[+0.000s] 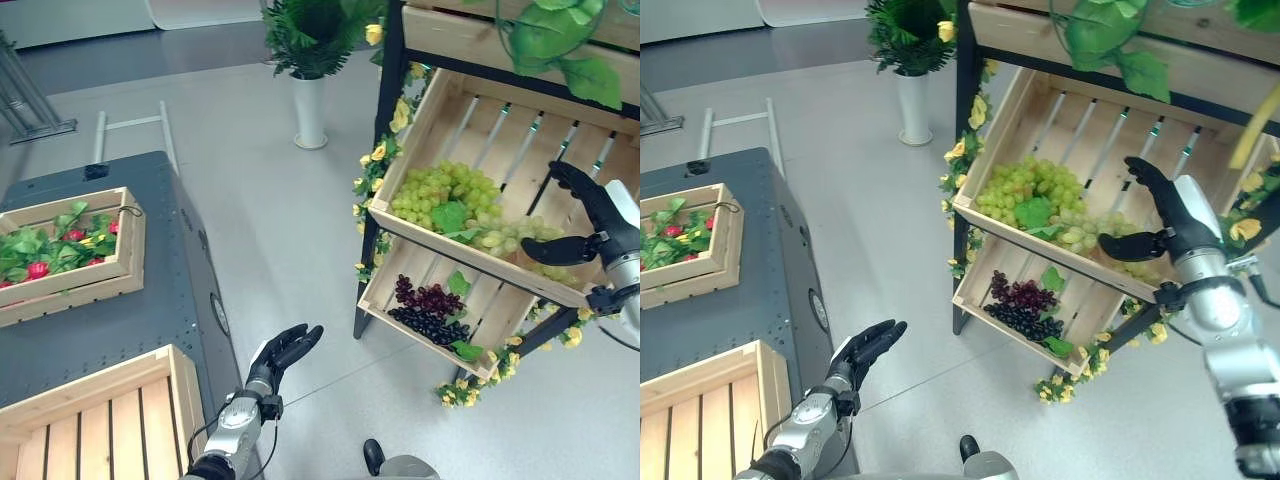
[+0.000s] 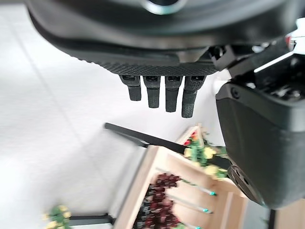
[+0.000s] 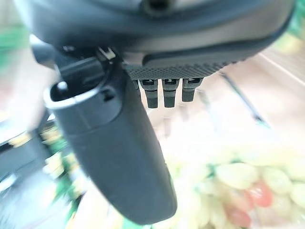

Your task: Pick up the fruits from the basket on one side to the basket on the other side

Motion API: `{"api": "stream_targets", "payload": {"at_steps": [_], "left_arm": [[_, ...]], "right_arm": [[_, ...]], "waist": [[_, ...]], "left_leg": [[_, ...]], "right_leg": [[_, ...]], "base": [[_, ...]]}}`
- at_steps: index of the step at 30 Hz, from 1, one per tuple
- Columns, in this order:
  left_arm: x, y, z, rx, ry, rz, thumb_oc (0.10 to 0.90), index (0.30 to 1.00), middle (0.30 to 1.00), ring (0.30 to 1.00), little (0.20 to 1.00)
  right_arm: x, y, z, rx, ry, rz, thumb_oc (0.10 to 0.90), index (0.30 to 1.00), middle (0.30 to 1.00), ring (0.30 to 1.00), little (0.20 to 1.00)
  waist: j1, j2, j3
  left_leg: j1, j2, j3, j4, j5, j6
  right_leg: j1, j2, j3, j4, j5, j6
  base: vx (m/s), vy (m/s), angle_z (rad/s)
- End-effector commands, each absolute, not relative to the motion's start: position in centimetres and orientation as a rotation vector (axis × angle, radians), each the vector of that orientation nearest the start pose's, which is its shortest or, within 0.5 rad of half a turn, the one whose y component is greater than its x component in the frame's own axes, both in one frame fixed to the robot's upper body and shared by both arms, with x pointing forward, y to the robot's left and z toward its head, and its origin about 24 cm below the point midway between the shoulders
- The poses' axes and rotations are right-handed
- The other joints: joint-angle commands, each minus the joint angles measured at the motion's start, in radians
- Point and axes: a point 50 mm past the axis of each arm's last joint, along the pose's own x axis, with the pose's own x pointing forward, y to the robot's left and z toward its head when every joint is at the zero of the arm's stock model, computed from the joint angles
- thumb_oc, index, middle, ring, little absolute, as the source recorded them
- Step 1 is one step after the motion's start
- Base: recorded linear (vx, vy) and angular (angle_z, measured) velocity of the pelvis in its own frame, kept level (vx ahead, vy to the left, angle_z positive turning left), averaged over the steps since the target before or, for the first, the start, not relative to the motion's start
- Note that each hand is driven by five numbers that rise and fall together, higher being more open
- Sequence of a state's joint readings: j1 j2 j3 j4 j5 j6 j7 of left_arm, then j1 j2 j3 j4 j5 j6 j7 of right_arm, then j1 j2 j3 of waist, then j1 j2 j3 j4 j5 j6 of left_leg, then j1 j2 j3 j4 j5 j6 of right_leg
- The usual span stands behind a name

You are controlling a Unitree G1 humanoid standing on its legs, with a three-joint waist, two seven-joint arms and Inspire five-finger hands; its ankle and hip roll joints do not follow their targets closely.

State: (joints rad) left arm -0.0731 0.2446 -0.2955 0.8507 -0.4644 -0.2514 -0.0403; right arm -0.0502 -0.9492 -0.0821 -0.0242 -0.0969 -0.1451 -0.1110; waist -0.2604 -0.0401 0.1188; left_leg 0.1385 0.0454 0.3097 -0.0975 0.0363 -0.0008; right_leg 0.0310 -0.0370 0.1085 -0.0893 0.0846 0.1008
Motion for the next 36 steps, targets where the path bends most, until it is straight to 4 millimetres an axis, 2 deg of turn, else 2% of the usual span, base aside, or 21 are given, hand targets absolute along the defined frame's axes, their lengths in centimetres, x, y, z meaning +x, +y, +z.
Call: {"api": "stream_targets", "payload": {"at_steps": [1, 4, 7, 9, 10, 14, 18, 20, 22, 23, 26, 27, 28, 30, 31, 36], "left_arm": [[22.1, 18.6, -8.7, -0.039, 0.457, -0.031, 0.800, 0.900, 0.900, 0.900, 0.900], [21.4, 18.9, -9.2, -0.026, 0.482, -0.007, 0.800, 0.900, 0.900, 0.900, 0.900], [20.6, 19.3, -9.9, -0.019, 0.515, 0.019, 0.800, 0.900, 0.900, 0.900, 0.900], [20.1, 19.2, -10.3, -0.015, 0.530, 0.018, 0.800, 0.900, 0.900, 0.900, 0.900], [19.6, 19.1, -10.6, -0.010, 0.551, 0.013, 0.800, 0.900, 0.900, 0.900, 0.900], [18.8, 18.7, -11.3, 0.001, 0.578, -0.005, 0.800, 0.900, 0.900, 0.900, 0.900], [17.6, 18.2, -12.2, 0.017, 0.634, -0.026, 0.800, 0.900, 0.900, 0.900, 0.900], [17.2, 18.1, -12.5, 0.026, 0.659, -0.026, 0.800, 0.900, 0.900, 0.900, 0.900], [16.7, 17.8, -13.0, 0.050, 0.705, -0.043, 0.800, 0.900, 0.900, 0.900, 0.900], [16.6, 17.8, -13.0, 0.054, 0.709, -0.047, 0.800, 0.900, 0.900, 0.900, 0.900], [16.2, 17.6, -13.4, 0.078, 0.741, -0.057, 0.800, 0.900, 0.900, 0.900, 0.900], [16.1, 17.7, -13.4, 0.083, 0.746, -0.056, 0.800, 0.900, 0.900, 0.900, 0.900], [15.9, 17.6, -13.6, 0.093, 0.759, -0.064, 0.800, 0.900, 0.900, 0.900, 0.900], [15.7, 17.6, -13.7, 0.109, 0.772, -0.075, 0.800, 0.900, 0.900, 0.900, 0.900], [15.5, 17.5, -13.8, 0.120, 0.777, -0.084, 0.800, 0.900, 0.900, 0.900, 0.900], [15.5, 17.6, -13.8, 0.125, 0.767, -0.096, 0.800, 0.900, 0.900, 0.900, 0.900]], "right_arm": [[24.3, -28.5, 23.1, -1.196, -0.686, -0.244, 0.800, 0.900, 0.900, 0.900, 0.900], [23.3, -26.4, 22.7, -1.288, -0.795, -0.169, 0.800, 0.900, 0.900, 0.900, 0.900], [22.6, -24.2, 21.7, -1.291, -0.881, -0.053, 0.800, 0.900, 0.900, 0.900, 0.900], [22.4, -23.3, 20.9, -1.273, -0.883, 0.006, 0.800, 0.900, 0.900, 0.900, 0.900], [22.5, -22.4, 19.8, -1.217, -0.844, 0.081, 0.800, 0.900, 0.900, 0.900, 0.900], [22.9, -21.3, 17.6, -1.118, -0.768, 0.180, 0.800, 0.900, 0.900, 0.900, 0.900], [23.6, -19.0, 12.7, -0.979, -0.653, 0.307, 0.800, 0.900, 0.900, 0.900, 0.900], [23.6, -18.1, 11.2, -0.954, -0.611, 0.355, 0.800, 0.900, 0.900, 0.900, 0.900], [23.7, -16.5, 7.4, -0.889, -0.486, 0.432, 0.800, 0.900, 0.900, 0.900, 0.900], [23.6, -16.3, 6.8, -0.884, -0.467, 0.442, 0.800, 0.900, 0.900, 0.900, 0.900], [23.5, -15.4, 3.4, -0.821, -0.313, 0.483, 0.800, 0.900, 0.900, 0.900, 0.900], [23.5, -15.3, 2.9, -0.810, -0.285, 0.487, 0.800, 0.900, 0.900, 0.900, 0.900], [23.2, -15.0, 1.1, -0.766, -0.198, 0.493, 0.800, 0.900, 0.900, 0.900, 0.900], [22.9, -14.8, -0.8, -0.742, -0.098, 0.501, 0.800, 0.900, 0.900, 0.900, 0.900], [22.4, -14.8, -2.3, -0.709, -0.008, 0.493, 0.800, 0.900, 0.900, 0.900, 0.900], [20.8, -15.5, -6.6, -0.665, 0.217, 0.457, 0.800, 0.900, 0.900, 0.900, 0.900]], "waist": [[0.022, -0.010, -0.066], [0.021, -0.004, -0.067], [0.026, -0.001, -0.067], [0.030, 0.000, -0.068], [0.037, 0.000, -0.069], [0.046, 0.001, -0.068], [0.069, 0.001, -0.066], [0.076, 0.001, -0.065], [0.095, -0.002, -0.063], [0.099, -0.003, -0.064], [0.118, -0.004, -0.063], [0.120, -0.005, -0.063], [0.128, -0.005, -0.062], [0.137, -0.005, -0.062], [0.145, -0.004, -0.059], [0.165, 0.003, -0.054]], "left_leg": [[0.034, -0.052, -0.009, 0.010, -0.161, 0.030], [0.035, -0.053, -0.006, 0.010, -0.163, 0.032], [0.038, -0.055, -0.008, 0.011, -0.166, 0.033], [0.039, -0.055, -0.010, 0.012, -0.166, 0.034], [0.038, -0.056, -0.012, 0.012, -0.165, 0.034], [0.038, -0.057, -0.019, 0.012, -0.164, 0.034], [0.039, -0.059, -0.035, 0.012, -0.163, 0.032], [0.039, -0.059, -0.040, 0.012, -0.162, 0.032], [0.037, -0.060, -0.056, 0.013, -0.159, 0.031], [0.035, -0.061, -0.056, 0.013, -0.157, 0.030], [0.033, -0.061, -0.070, 0.013, -0.156, 0.028], [0.032, -0.061, -0.073, 0.013, -0.156, 0.028], [0.033, -0.062, -0.081, 0.012, -0.156, 0.028], [0.032, -0.062, -0.089, 0.011, -0.155, 0.028], [0.030, -0.062, -0.095, 0.012, -0.154, 0.027], [0.025, -0.064, -0.111, 0.019, -0.155, 0.031]], "right_leg": [[0.020, 0.077, 0.033, 0.021, -0.064, -0.007], [0.019, 0.076, 0.033, 0.024, -0.069, -0.003], [0.020, 0.073, 0.026, 0.026, -0.073, 0.000], [0.021, 0.071, 0.021, 0.027, -0.074, 0.001], [0.023, 0.069, 0.016, 0.027, -0.075, 0.001], [0.025, 0.065, 0.005, 0.026, -0.076, 0.000], [0.033, 0.058, -0.022, 0.023, -0.078, -0.001], [0.035, 0.055, -0.032, 0.023, -0.079, -0.002], [0.039, 0.050, -0.053, 0.023, -0.081, -0.004], [0.037, 0.050, -0.055, 0.023, -0.079, -0.005], [0.041, 0.044, -0.078, 0.022, -0.082, -0.007], [0.042, 0.043, -0.082, 0.022, -0.083, -0.007], [0.046, 0.041, -0.094, 0.021, -0.084, -0.009], [0.048, 0.039, -0.105, 0.021, -0.086, -0.011], [0.048, 0.037, -0.116, 0.027, -0.091, -0.013], [0.054, 0.035, -0.146, 0.041, -0.109, -0.022]], "base": [[0.02, 0.013, -0.06], [0.02, 0.004, -0.08], [0.01, -0.002, -0.02], [0.01, -0.016, 0.01], [0.01, -0.032, 0.02], [0.01, -0.028, 0.05], [0.01, -0.044, 0.06], [0.00, -0.048, 0.06], [0.00, -0.067, 0.06], [0.00, -0.053, 0.08], [0.00, -0.044, 0.16], [0.00, -0.050, 0.16], [0.00, -0.045, 0.19], [0.00, -0.046, 0.13], [-0.01, -0.038, 0.07], [-0.01, -0.034, 0.14]]}}
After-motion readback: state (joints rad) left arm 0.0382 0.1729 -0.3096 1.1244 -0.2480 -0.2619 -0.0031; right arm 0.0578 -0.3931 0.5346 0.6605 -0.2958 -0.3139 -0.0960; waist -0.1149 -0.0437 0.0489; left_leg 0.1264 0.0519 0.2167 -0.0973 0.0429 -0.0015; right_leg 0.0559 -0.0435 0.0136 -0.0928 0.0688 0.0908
